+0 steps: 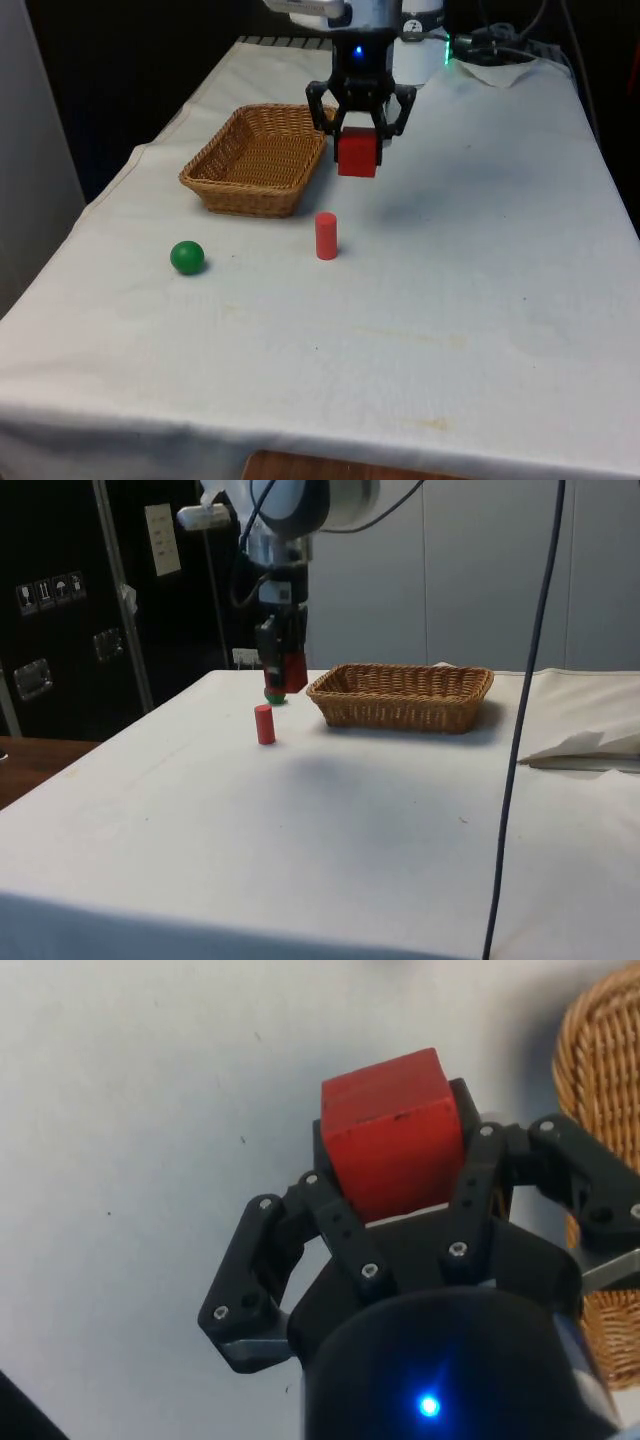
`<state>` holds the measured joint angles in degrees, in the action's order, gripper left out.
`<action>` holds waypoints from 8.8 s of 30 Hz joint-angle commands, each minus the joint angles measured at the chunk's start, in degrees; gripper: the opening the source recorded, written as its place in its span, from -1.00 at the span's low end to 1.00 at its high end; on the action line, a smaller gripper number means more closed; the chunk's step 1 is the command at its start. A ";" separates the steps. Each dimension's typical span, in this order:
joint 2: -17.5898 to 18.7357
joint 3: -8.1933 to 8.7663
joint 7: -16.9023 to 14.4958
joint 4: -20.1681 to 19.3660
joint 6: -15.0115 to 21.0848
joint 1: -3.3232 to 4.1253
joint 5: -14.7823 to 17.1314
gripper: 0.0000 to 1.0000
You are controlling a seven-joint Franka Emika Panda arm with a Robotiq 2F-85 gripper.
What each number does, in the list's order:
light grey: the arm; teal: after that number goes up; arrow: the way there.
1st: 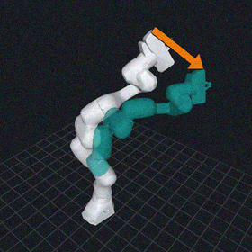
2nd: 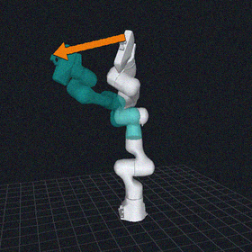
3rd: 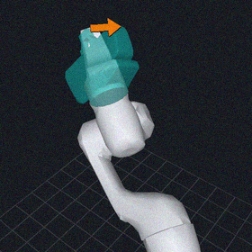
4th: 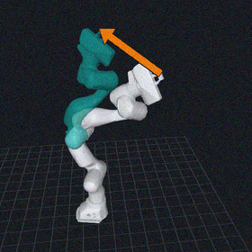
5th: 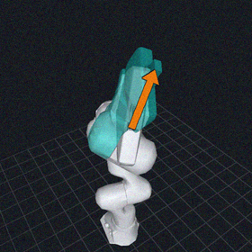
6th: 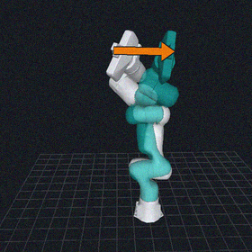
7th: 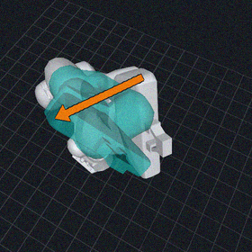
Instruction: Pick up the object to the left of the cylinder and place it into the basket.
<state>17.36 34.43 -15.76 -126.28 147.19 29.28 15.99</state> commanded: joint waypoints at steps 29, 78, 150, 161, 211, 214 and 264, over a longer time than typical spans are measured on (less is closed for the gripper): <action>-15.41 6.30 -4.87 -13.35 1.26 -0.40 -8.54 -1.00; -10.54 17.25 -15.30 -17.48 6.99 -1.38 -12.03 -1.00; 3.21 13.29 -50.71 -13.92 9.91 -3.32 28.71 -1.00; 4.64 13.24 -53.57 -13.52 9.40 -2.98 32.43 -1.00; -1.55 15.64 -52.60 -12.03 8.08 -0.86 24.18 1.00; -1.78 16.10 -52.37 -12.15 8.08 -0.29 22.75 1.00; -5.61 9.22 -54.14 -12.83 11.52 3.84 21.31 1.00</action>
<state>11.23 43.72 -71.39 -138.83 157.51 32.26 38.10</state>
